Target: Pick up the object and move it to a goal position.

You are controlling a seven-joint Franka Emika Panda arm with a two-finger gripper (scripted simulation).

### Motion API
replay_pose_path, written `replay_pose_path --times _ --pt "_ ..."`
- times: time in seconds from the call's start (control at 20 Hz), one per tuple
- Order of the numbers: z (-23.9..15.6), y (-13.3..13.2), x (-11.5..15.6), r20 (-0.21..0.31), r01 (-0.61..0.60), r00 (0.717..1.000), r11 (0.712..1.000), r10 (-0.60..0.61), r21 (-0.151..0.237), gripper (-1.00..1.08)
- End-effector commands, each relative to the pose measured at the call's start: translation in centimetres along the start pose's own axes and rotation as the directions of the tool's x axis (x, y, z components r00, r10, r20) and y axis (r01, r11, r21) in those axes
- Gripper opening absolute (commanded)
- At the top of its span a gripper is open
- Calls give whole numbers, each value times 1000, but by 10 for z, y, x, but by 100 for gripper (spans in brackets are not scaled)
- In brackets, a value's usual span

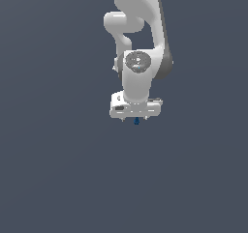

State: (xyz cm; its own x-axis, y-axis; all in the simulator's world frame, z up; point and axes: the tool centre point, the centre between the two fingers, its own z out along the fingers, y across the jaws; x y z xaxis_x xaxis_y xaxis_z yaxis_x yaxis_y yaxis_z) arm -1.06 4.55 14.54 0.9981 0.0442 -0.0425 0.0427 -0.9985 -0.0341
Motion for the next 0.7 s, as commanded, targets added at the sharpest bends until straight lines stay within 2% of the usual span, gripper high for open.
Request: replay_pose_path --times 0.0,0.65 --pt "0 0 0 0 0 1000 1000 0 0 100" --pt "4 -1 -1 14 -18 1000 1000 18 16 100"
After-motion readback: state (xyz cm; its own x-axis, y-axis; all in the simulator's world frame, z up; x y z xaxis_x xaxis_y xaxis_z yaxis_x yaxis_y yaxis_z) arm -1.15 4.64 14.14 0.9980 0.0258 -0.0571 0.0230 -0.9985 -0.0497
